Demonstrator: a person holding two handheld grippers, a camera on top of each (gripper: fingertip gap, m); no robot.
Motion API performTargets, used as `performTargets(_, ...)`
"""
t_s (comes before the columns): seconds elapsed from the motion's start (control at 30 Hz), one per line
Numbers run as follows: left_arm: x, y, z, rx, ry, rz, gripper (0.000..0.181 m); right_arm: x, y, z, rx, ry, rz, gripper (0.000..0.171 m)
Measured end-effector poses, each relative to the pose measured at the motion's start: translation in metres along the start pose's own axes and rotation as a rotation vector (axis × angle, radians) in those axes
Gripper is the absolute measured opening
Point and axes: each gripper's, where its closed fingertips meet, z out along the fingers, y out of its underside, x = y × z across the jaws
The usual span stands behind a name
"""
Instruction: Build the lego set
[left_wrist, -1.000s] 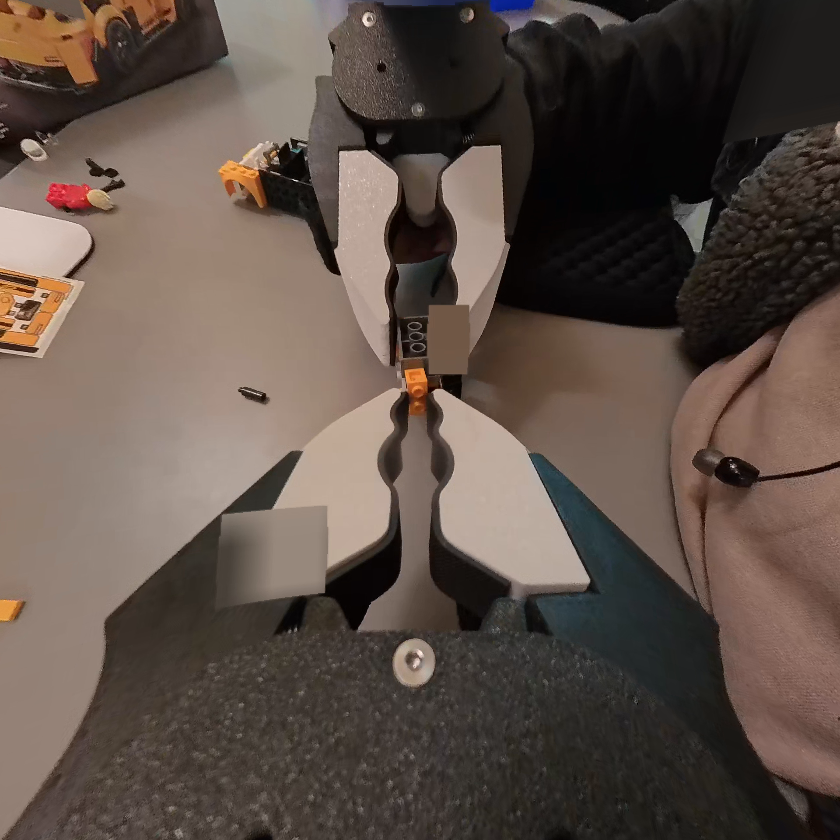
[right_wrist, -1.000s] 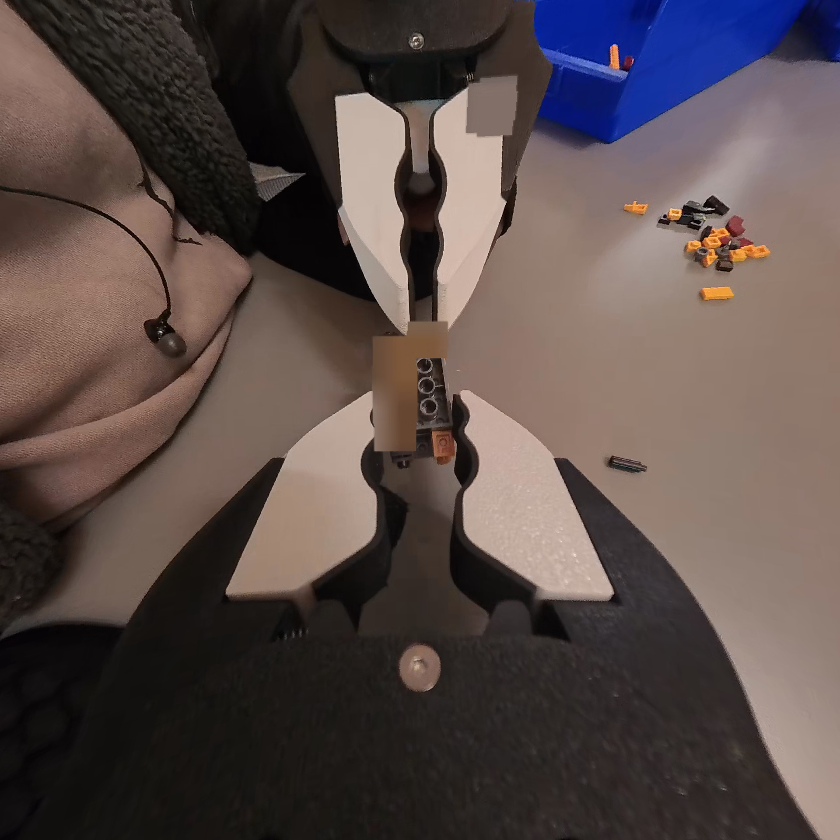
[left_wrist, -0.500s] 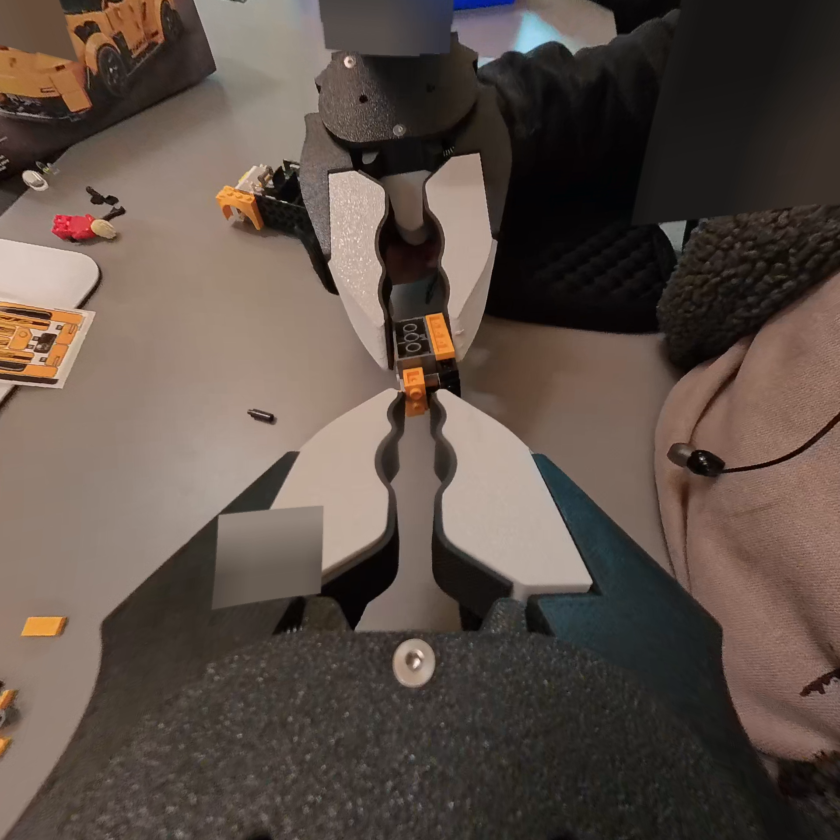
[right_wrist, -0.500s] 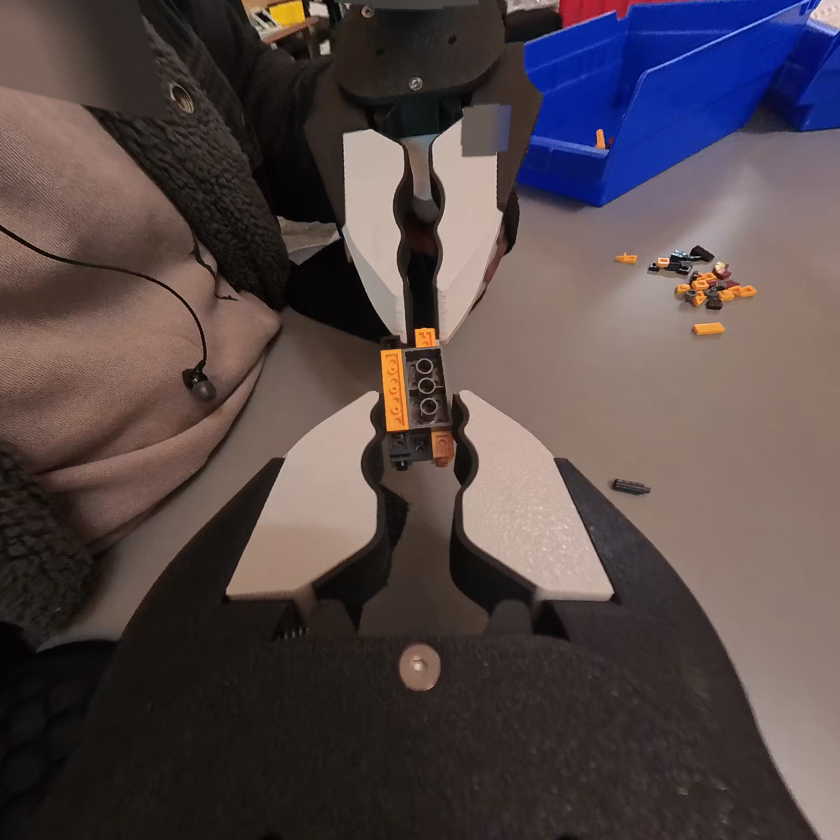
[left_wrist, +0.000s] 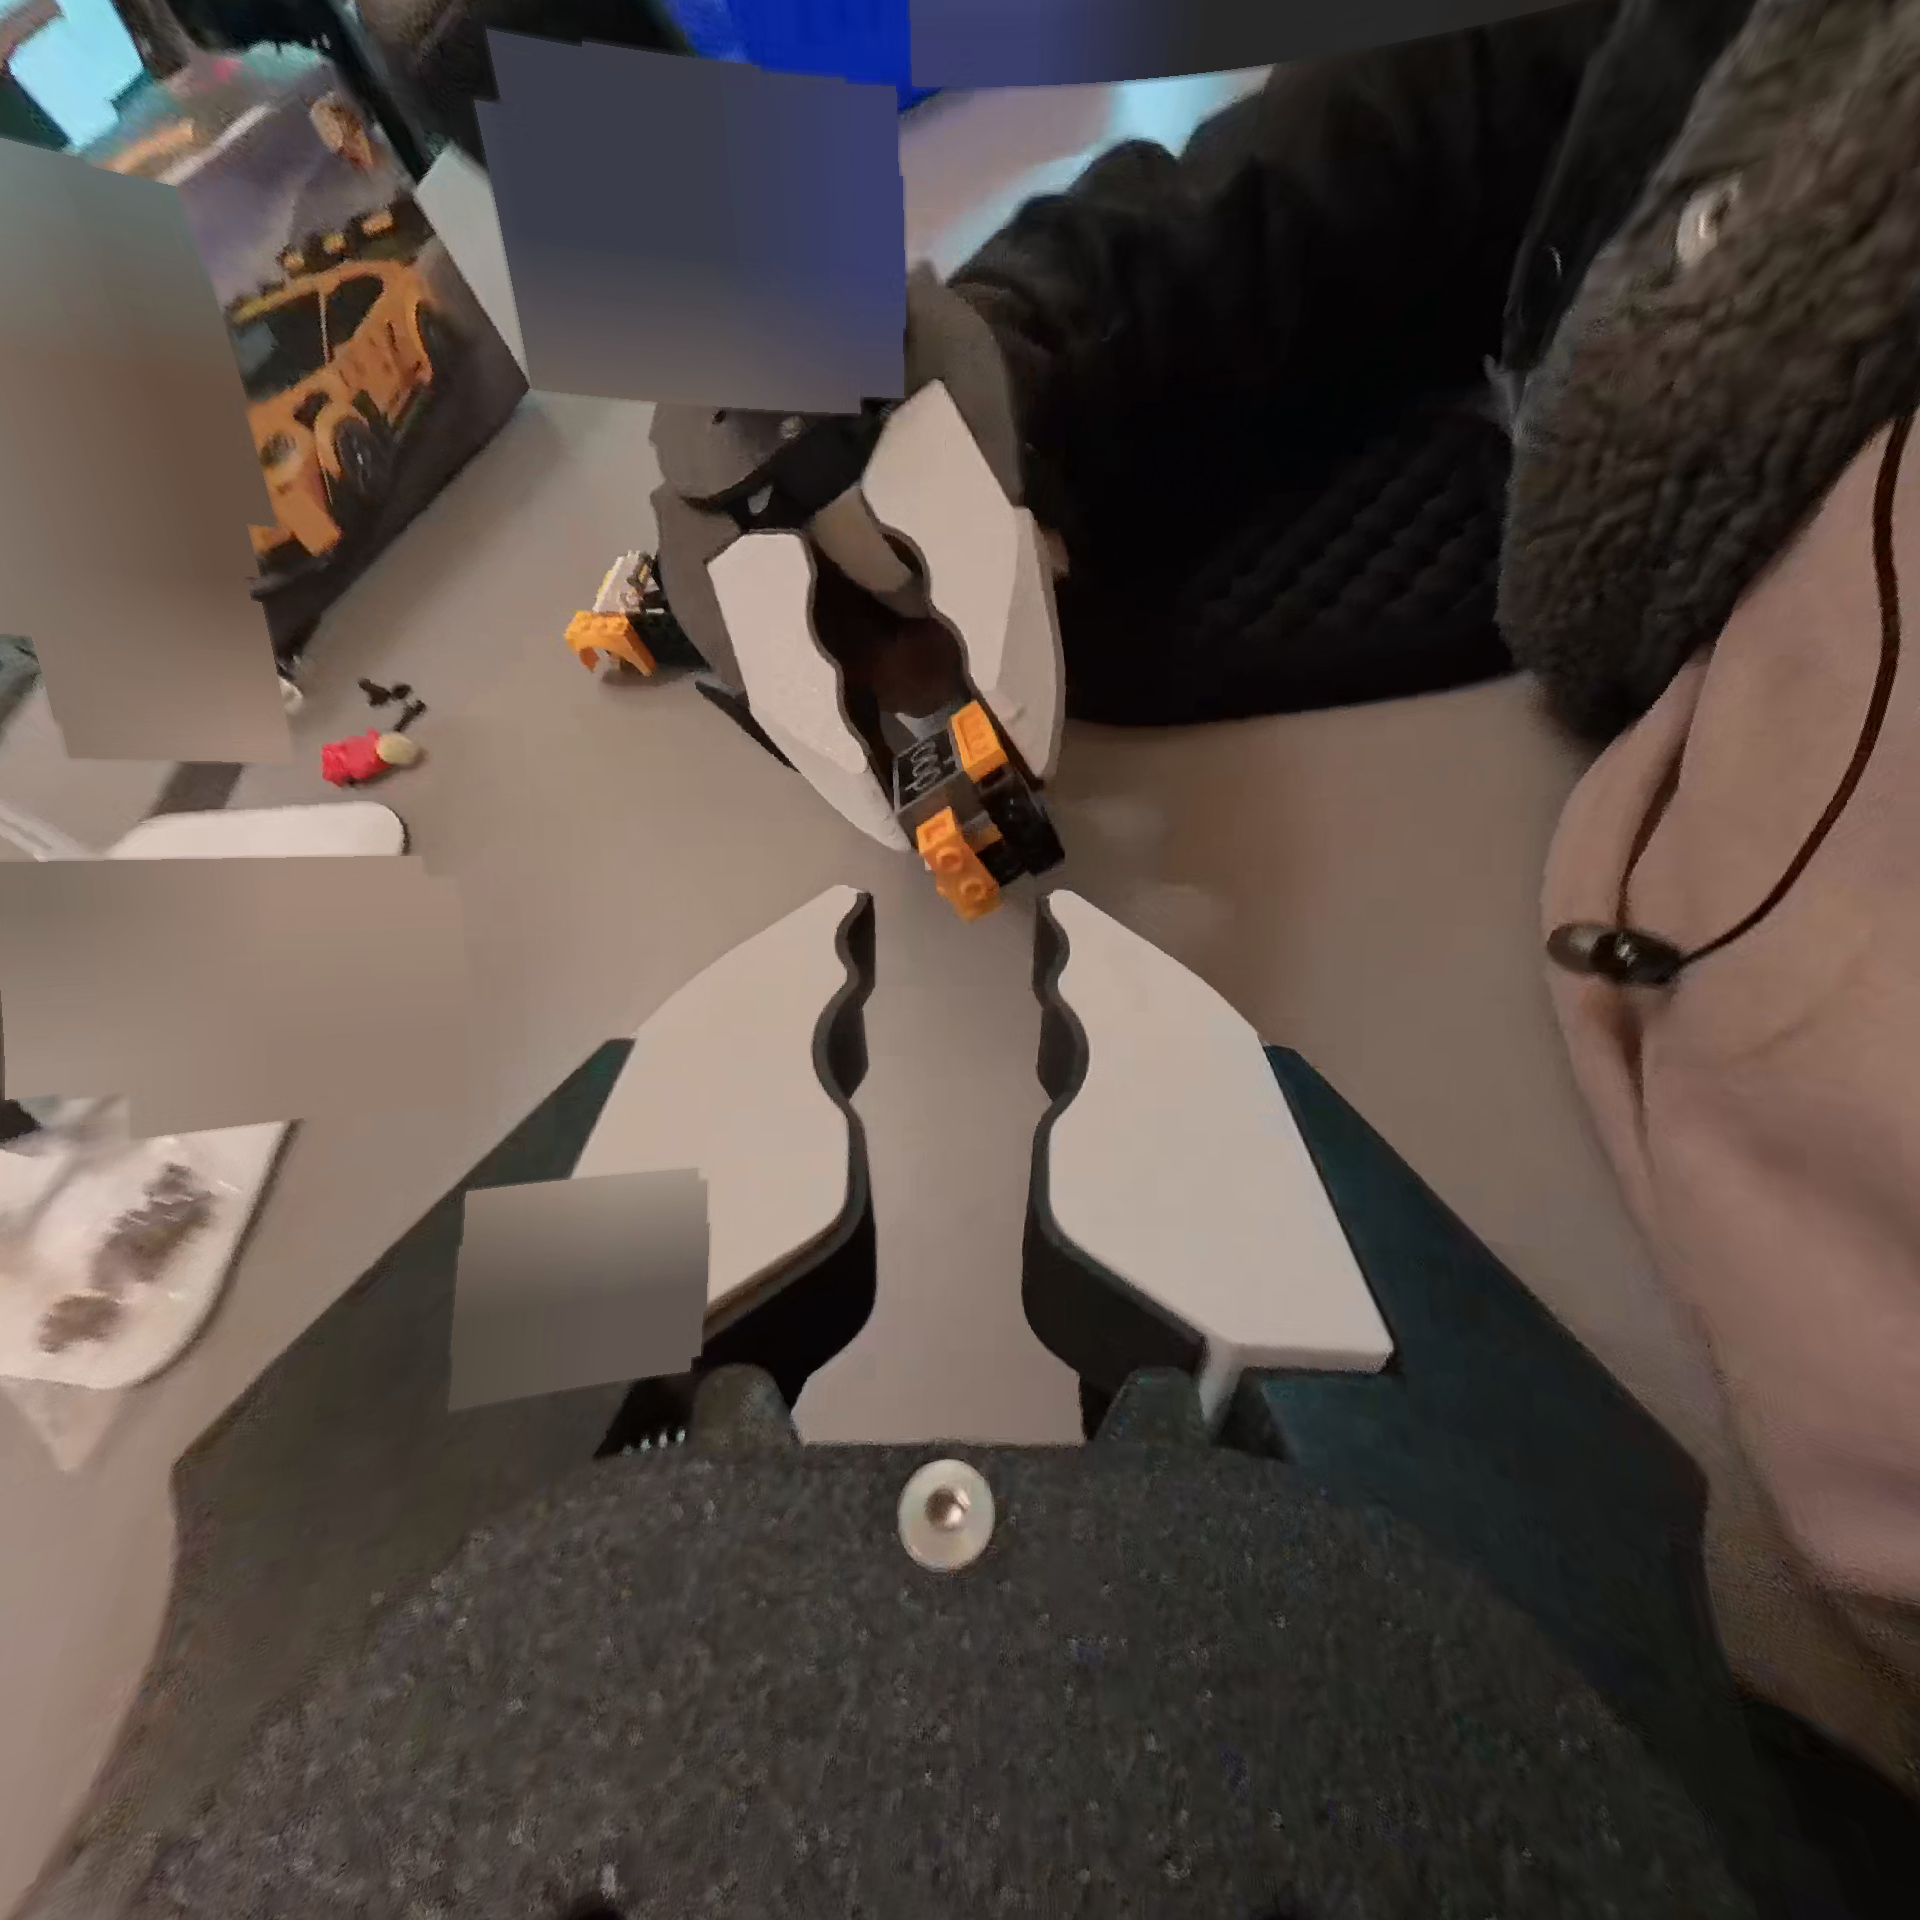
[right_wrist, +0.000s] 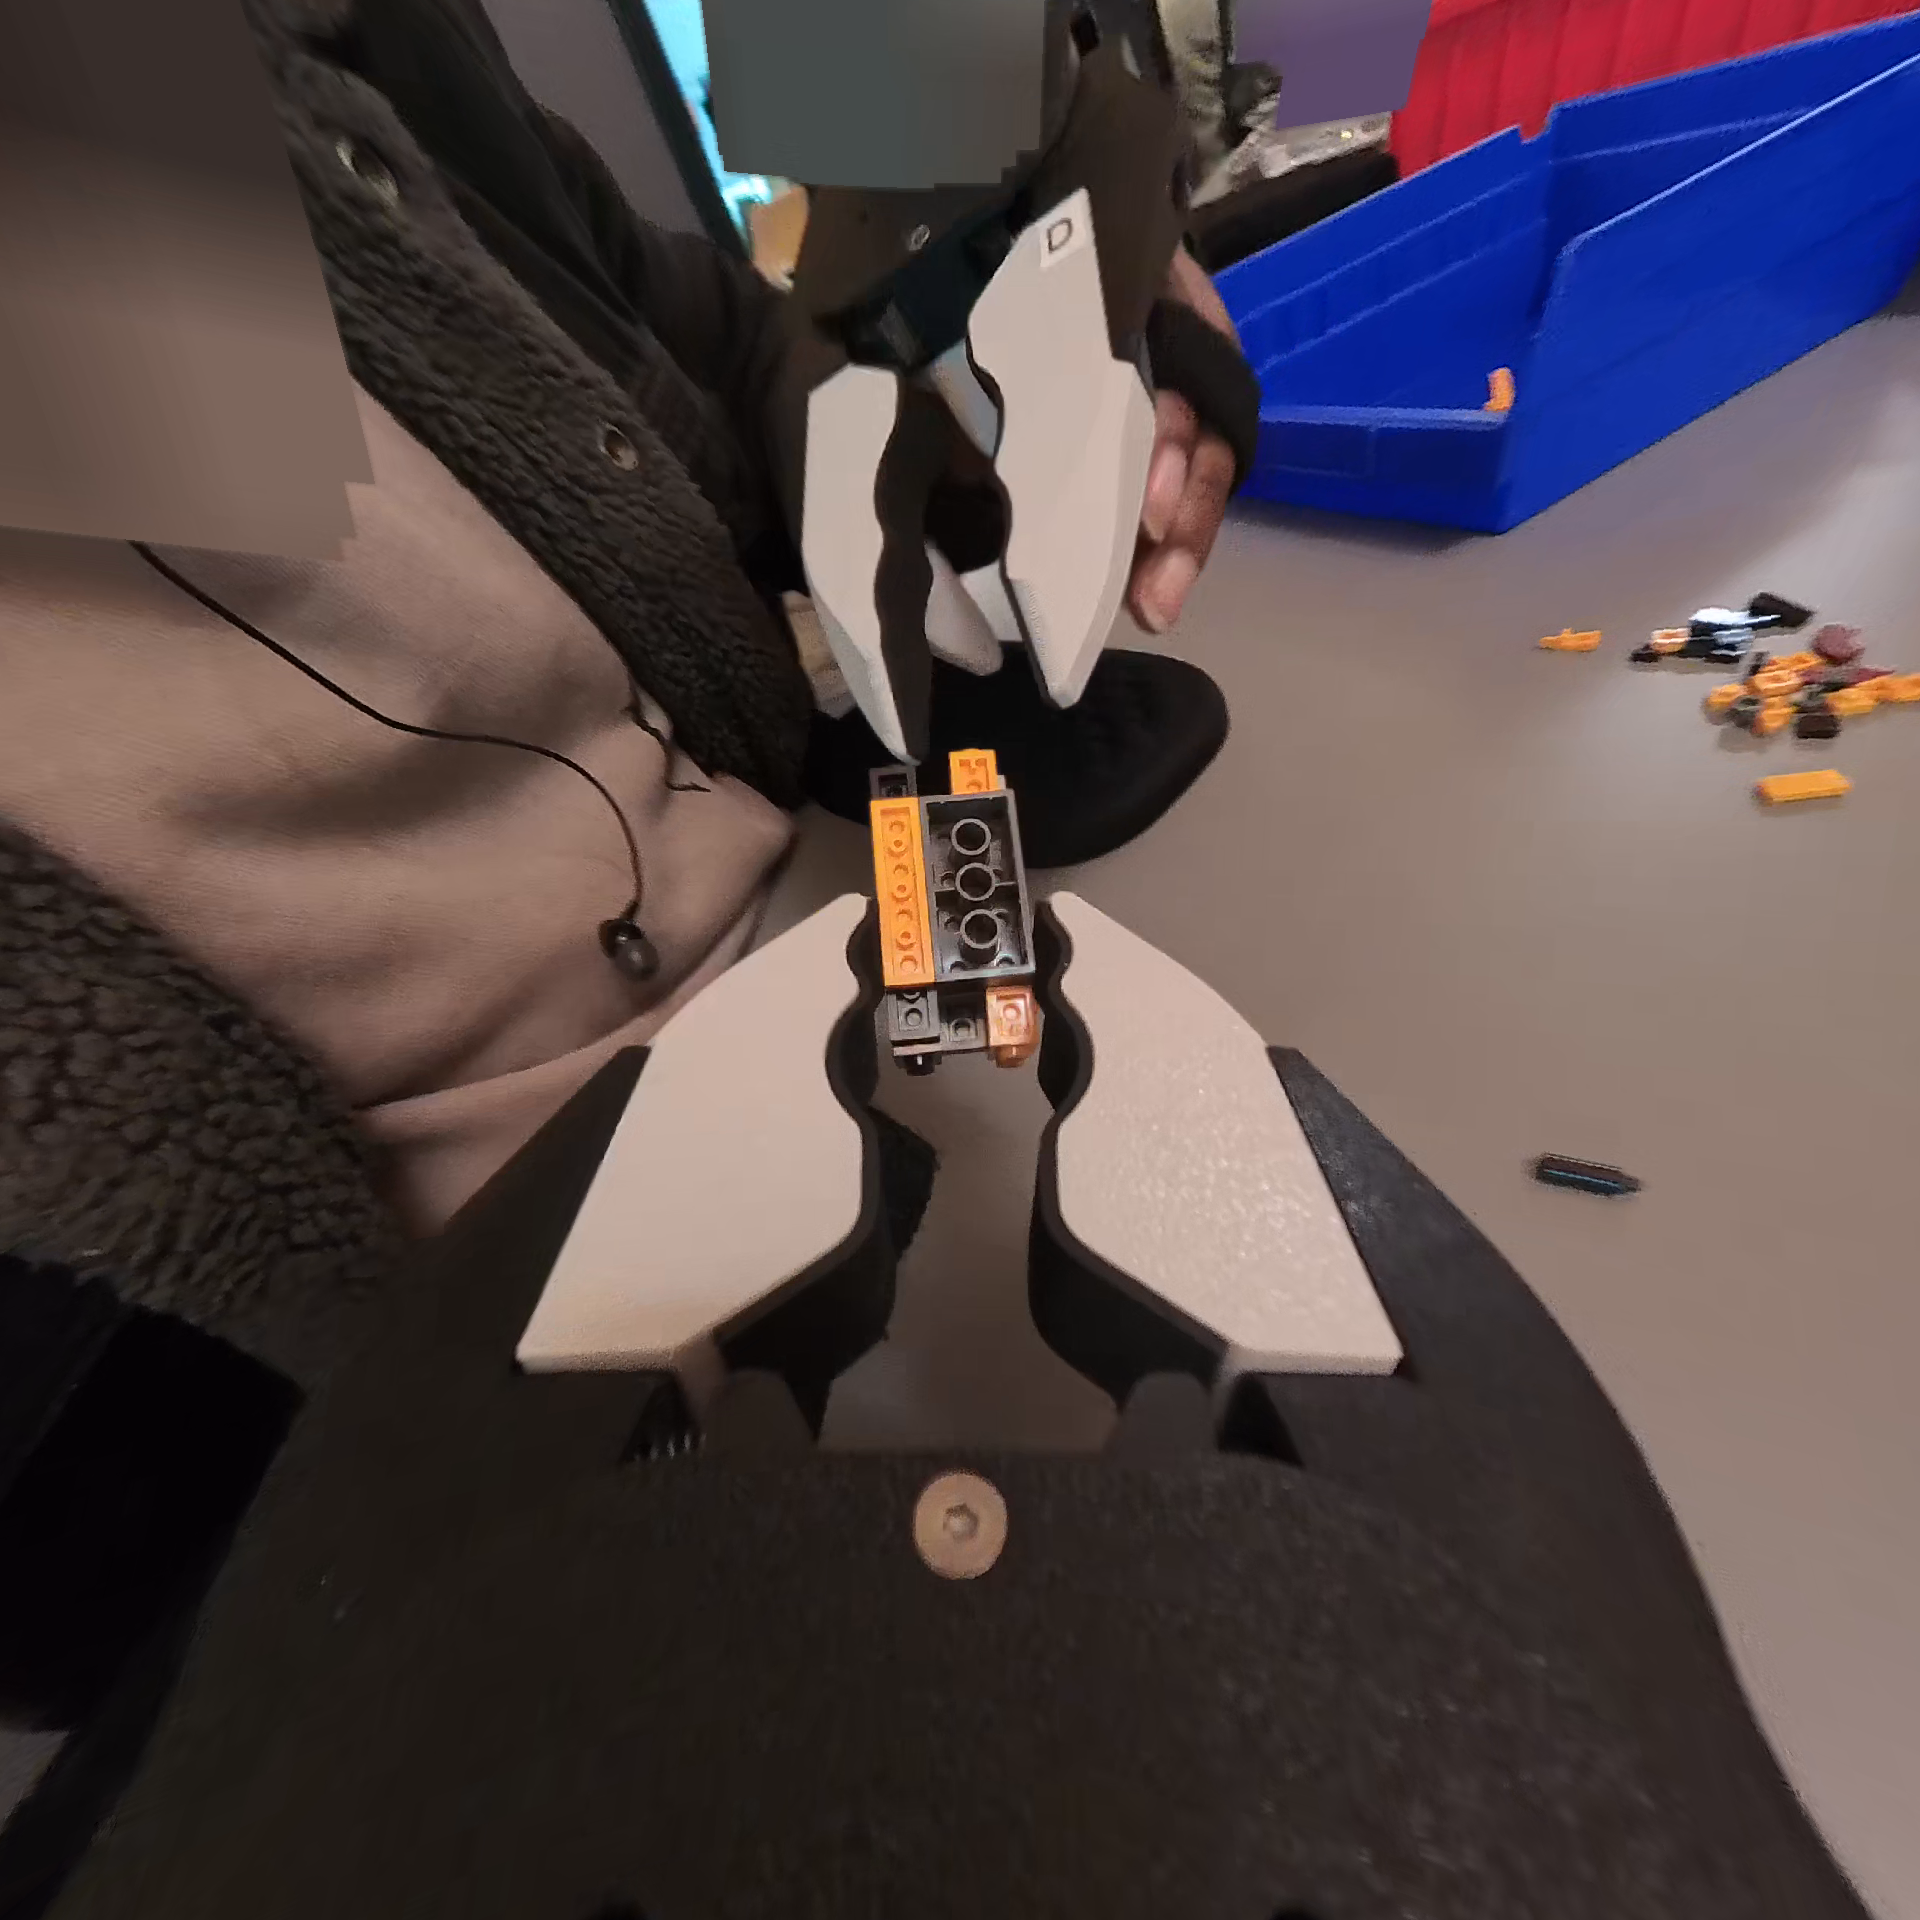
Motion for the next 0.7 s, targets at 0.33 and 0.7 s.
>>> performTargets(0.33, 0.011, -0.023, 0.009, -0.027, -0.062, 0.443, 0.033, -0.021, -0.014, -0.005, 0.086, -0.181, 0.112, 0.027)
performTargets(0.7, 0.017, -0.030, 0.009, -0.062, -0.076, 0.577, 0.023, -0.035, -0.020, -0.005, 0.112, -0.254, 0.114, 0.027)
